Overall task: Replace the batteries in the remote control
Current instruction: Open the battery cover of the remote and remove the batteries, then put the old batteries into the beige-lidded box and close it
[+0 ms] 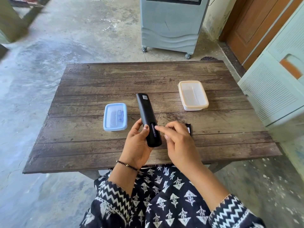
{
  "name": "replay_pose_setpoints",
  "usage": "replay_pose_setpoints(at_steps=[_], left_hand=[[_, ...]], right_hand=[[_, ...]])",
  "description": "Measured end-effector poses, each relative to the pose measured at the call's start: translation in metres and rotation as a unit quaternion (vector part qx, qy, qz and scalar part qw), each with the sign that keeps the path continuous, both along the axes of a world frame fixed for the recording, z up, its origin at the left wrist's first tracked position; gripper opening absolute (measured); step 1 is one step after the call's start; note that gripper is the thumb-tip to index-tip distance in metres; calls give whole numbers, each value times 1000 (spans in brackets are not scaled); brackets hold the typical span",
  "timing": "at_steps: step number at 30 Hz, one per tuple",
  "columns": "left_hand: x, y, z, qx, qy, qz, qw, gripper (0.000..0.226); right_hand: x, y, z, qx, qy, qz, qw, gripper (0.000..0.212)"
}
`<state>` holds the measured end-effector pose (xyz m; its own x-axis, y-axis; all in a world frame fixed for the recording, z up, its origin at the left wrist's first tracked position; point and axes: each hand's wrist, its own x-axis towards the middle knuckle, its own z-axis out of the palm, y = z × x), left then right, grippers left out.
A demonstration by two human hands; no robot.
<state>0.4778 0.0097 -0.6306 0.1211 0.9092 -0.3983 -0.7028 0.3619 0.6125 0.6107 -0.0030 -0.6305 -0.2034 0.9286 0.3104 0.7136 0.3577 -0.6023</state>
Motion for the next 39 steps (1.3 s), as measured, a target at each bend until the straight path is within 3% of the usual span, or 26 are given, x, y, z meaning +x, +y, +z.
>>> replay_pose_setpoints(at_steps=[3,5,6,7,9,10,11,12,14,15,17,20,22,24,25,26,28,29,30,34,39], left_hand=[[-1,2,-1,-8,3,11,1000,31],[-2,1,-1,-2,16,21,1000,32],[-1,1,0,9,33,22,999,34],[0,0,2,27,66,22,997,36],[5,-1,7,86,198,12,976,38],[7,-2,10,127,290,4,949,41],[9,-3,14,172,379,-9,909,45],[11,-4,17,214,458,-27,862,49],[16,-5,23,275,575,-51,769,54],[18,-6,24,290,606,-57,739,57],[20,-7,27,291,631,-61,717,60],[20,-6,24,295,640,-58,707,57],[21,-6,20,279,628,-46,725,53],[20,-7,18,234,570,-23,787,47],[18,-6,16,214,533,-8,819,45],[16,-5,14,193,501,7,843,43],[12,-1,9,141,440,28,886,37],[11,0,8,113,408,32,906,35],[10,0,7,87,382,34,919,33],[11,1,-1,43,356,24,933,31],[15,0,-11,30,400,-22,916,31]], right_hand=[[-4,-1,-2,-2,10,6,1000,34],[-7,-2,1,-67,129,-49,988,28],[-10,-3,3,-131,228,-92,960,24],[-12,-1,4,-203,352,-129,905,22],[-18,5,3,-318,603,-163,713,22],[-21,8,3,-351,687,-169,614,23],[-23,10,3,-372,734,-171,542,22],[-26,11,6,-385,760,-166,497,22],[-31,10,7,-394,779,-161,461,28],[-32,11,7,-395,781,-164,455,31],[-32,10,4,-398,781,-168,451,38],[-28,10,-1,-409,784,-166,436,27],[-24,9,1,-411,777,-160,449,24],[-20,7,6,-397,752,-159,502,23],[-17,7,6,-384,723,-160,551,21],[-14,6,6,-367,669,-169,624,18],[-4,7,2,-306,464,-220,802,19],[3,8,0,-264,347,-240,867,20],[9,9,-1,-223,254,-247,908,20],[16,16,-8,-148,57,-242,957,12],[8,22,-18,-56,-138,-248,957,10]])
